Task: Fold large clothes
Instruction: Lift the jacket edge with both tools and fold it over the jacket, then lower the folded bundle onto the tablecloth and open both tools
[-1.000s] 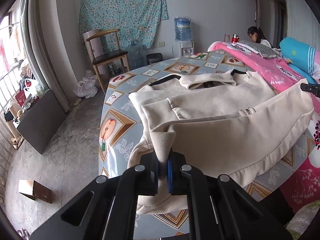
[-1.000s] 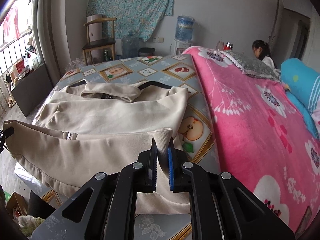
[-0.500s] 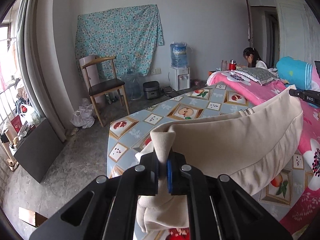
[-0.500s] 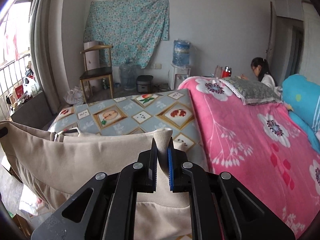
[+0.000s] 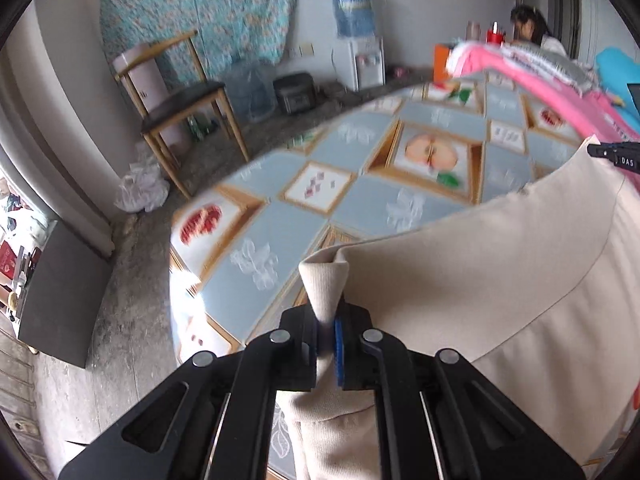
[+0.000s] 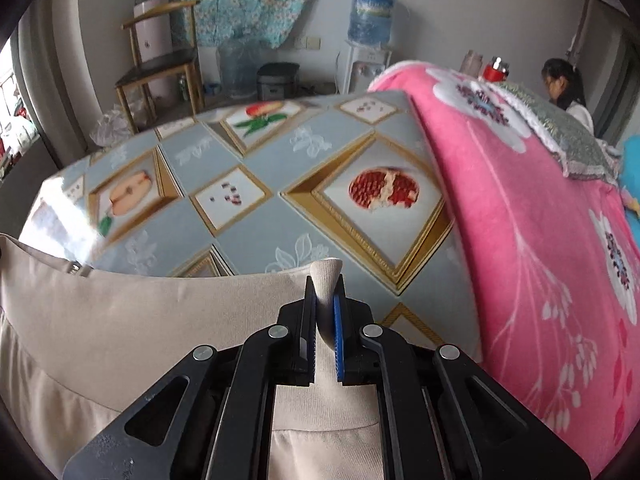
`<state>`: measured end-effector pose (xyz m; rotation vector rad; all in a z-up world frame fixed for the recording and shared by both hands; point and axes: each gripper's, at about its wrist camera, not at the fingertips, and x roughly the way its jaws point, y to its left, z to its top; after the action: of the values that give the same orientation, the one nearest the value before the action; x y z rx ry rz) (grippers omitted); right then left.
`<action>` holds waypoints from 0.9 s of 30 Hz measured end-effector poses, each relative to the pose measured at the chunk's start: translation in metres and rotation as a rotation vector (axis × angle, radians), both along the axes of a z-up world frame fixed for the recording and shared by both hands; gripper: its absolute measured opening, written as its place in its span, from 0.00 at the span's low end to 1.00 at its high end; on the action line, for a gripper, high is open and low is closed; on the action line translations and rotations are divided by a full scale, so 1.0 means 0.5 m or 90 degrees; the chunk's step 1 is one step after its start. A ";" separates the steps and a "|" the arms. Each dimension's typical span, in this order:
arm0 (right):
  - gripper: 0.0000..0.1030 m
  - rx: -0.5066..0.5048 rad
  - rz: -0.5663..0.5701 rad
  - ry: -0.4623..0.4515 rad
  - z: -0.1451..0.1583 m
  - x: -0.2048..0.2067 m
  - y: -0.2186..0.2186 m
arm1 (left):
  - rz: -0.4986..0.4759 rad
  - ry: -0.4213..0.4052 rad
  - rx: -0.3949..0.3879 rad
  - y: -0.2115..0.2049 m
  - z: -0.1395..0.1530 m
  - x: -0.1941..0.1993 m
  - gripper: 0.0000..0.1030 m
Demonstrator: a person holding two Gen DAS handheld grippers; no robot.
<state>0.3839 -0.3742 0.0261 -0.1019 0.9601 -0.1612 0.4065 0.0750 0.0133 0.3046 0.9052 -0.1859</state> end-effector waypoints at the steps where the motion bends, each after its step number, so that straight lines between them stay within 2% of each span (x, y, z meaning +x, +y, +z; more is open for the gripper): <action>1: 0.06 0.000 0.001 0.008 -0.015 0.003 0.000 | 0.001 0.008 0.001 0.005 -0.013 0.003 0.07; 3: 0.09 0.000 0.005 0.024 -0.033 0.010 -0.001 | 0.011 0.026 -0.006 0.016 -0.038 0.005 0.09; 5: 0.19 -0.002 0.002 0.032 -0.035 0.014 -0.007 | 0.028 0.046 -0.018 0.032 -0.050 0.007 0.15; 6: 0.33 -0.006 -0.010 0.034 -0.030 0.013 -0.015 | 0.042 0.049 -0.026 0.044 -0.048 0.006 0.24; 7: 0.40 -0.007 -0.026 0.032 -0.024 0.013 -0.028 | 0.057 0.046 -0.034 0.056 -0.042 0.005 0.37; 8: 0.40 -0.005 -0.046 0.026 -0.009 0.005 -0.043 | 0.074 0.037 -0.048 0.073 -0.031 -0.001 0.42; 11: 0.40 0.053 -0.062 -0.022 0.058 -0.054 -0.077 | 0.099 -0.010 -0.074 0.107 0.019 -0.052 0.43; 12: 0.41 0.055 -0.065 -0.043 0.087 -0.090 -0.081 | 0.093 -0.024 -0.086 0.112 0.039 -0.078 0.43; 14: 0.45 0.069 -0.045 -0.073 0.130 -0.161 -0.079 | 0.066 -0.033 -0.139 0.114 0.070 -0.135 0.44; 17: 0.45 0.095 -0.006 -0.076 0.149 -0.272 -0.059 | 0.020 -0.013 -0.212 0.098 0.080 -0.223 0.49; 19: 0.45 0.106 0.024 -0.056 0.134 -0.334 -0.033 | -0.001 0.008 -0.233 0.075 0.062 -0.272 0.50; 21: 0.45 0.116 0.053 -0.023 0.098 -0.380 -0.005 | -0.006 0.029 -0.230 0.055 0.029 -0.300 0.50; 25: 0.42 0.104 0.041 0.049 -0.008 -0.396 0.013 | 0.059 0.083 -0.186 0.055 -0.076 -0.315 0.50; 27: 0.42 0.129 0.030 0.049 -0.042 -0.397 -0.001 | 0.069 0.088 -0.236 0.075 -0.102 -0.320 0.52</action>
<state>0.1854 -0.3747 0.0049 0.0560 1.0441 -0.0160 0.2463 0.1126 -0.0378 -0.1026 0.9996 -0.2729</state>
